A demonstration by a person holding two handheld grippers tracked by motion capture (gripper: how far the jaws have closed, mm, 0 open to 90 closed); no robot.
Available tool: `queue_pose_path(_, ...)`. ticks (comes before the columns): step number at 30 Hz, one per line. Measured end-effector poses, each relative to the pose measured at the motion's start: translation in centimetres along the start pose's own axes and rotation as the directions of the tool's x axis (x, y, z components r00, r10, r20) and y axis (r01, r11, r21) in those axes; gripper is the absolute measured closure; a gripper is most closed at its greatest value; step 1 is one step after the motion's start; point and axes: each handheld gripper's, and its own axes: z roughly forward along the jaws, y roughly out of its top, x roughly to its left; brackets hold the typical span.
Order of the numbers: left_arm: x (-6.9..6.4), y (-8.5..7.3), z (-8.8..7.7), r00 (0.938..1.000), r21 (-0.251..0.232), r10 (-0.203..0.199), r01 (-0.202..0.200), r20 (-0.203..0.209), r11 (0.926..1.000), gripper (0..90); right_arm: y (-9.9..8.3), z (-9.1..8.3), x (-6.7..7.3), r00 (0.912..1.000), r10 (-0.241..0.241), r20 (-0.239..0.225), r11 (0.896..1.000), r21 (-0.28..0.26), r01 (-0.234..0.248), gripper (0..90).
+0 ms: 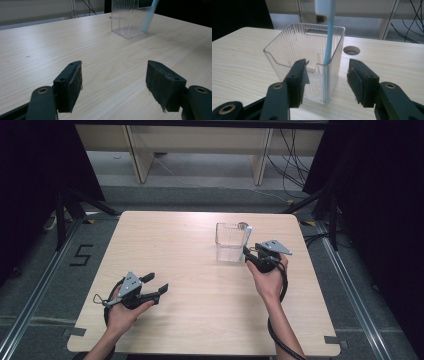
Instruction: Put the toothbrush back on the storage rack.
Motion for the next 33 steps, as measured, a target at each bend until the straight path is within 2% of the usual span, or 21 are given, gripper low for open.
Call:
queue_pose_path(6,0.1,-0.1,0.1,1.0000,-0.008,-0.002,0.002,0.003,1.0000,29.1,-0.5,-0.6,0.0,0.9999,0.005,-0.010,1.000,0.012,-0.005,48.9)
queue_pose_path(7,0.1,-0.1,0.0,1.0000,0.001,-0.002,0.002,-0.003,1.0000,29.1,-0.6,-0.7,-0.1,0.9998,-0.013,-0.012,1.000,0.012,0.013,48.8)
queue_pose_path(9,0.1,-0.2,0.0,1.0000,0.002,-0.003,0.003,-0.004,1.0000,29.1,-0.8,-1.0,0.0,0.9999,-0.011,-0.001,1.000,0.015,0.011,48.7)
queue_pose_path(10,0.1,-0.2,0.0,1.0000,0.002,-0.003,0.003,-0.003,1.0000,29.1,-0.9,-1.2,-0.2,0.9996,-0.028,-0.005,1.000,0.014,0.028,48.7)
queue_pose_path(13,0.1,-0.2,0.1,1.0000,0.002,-0.003,0.003,-0.003,1.0000,29.0,-1.3,-1.5,-0.3,0.9997,-0.020,-0.011,1.000,0.015,0.020,48.7)
queue_pose_path(15,0.1,-0.3,0.1,1.0000,0.001,-0.005,0.005,-0.004,1.0000,29.0,-1.6,-2.0,-0.2,0.9999,-0.005,-0.010,0.999,0.036,0.006,48.7)
queue_pose_path(19,0.2,-0.3,0.1,1.0000,0.001,-0.006,0.006,-0.006,1.0000,29.0,-2.0,-2.3,-0.5,0.9997,-0.022,-0.012,0.999,0.033,0.023,48.7)
queue_pose_path(20,0.2,-0.4,0.1,1.0000,0.001,-0.006,0.006,-0.006,1.0000,29.0,-2.3,-2.7,-0.3,1.0000,0.006,-0.008,0.999,0.046,-0.006,48.7)
queue_pose_path(21,0.2,-0.4,0.1,1.0000,-0.007,-0.007,0.007,-0.002,1.0000,29.0,-2.3,-2.7,-0.3,1.0000,0.006,-0.008,0.999,0.046,-0.006,48.7)
queue_pose_path(22,0.2,-0.4,0.2,1.0000,-0.009,-0.006,0.006,0.000,0.9999,29.0,-2.5,-2.8,-0.6,0.9998,-0.011,-0.016,0.999,0.033,0.012,48.7)
queue_pose_path(25,0.3,-0.5,0.1,1.0000,-0.009,-0.003,0.003,0.002,1.0000,29.0,-2.8,-3.2,-0.7,0.9998,-0.012,-0.016,0.999,0.039,0.013,48.6)
queue_pose_path(26,0.3,-0.5,0.1,1.0000,-0.010,-0.004,0.004,0.001,0.9999,29.0,-3.0,-3.3,-0.8,0.9995,-0.031,-0.002,0.999,0.032,0.031,48.6)
queue_pose_path(27,0.3,-0.5,0.1,1.0000,-0.009,-0.005,0.005,0.000,0.9999,29.0,-3.1,-3.5,-0.9,0.9993,-0.036,-0.012,0.998,0.043,0.036,48.6)
queue_pose_path(28,0.3,-0.5,0.0,1.0000,0.002,-0.003,0.003,-0.006,1.0000,29.0,-3.3,-4.0,-0.8,0.9999,-0.006,-0.009,0.999,0.046,0.006,48.6)
queue_pose_path(31,0.4,-0.6,0.1,1.0000,-0.011,-0.008,0.008,0.000,0.9999,29.0,-3.5,-4.3,-1.0,0.9998,-0.017,-0.007,0.999,0.049,0.017,48.5)
queue_pose_path(33,0.4,-0.6,0.0,1.0000,-0.002,-0.006,0.006,-0.005,1.0000,29.0,-3.8,-4.5,-1.1,0.9997,-0.025,-0.004,0.999,0.046,0.025,48.4)
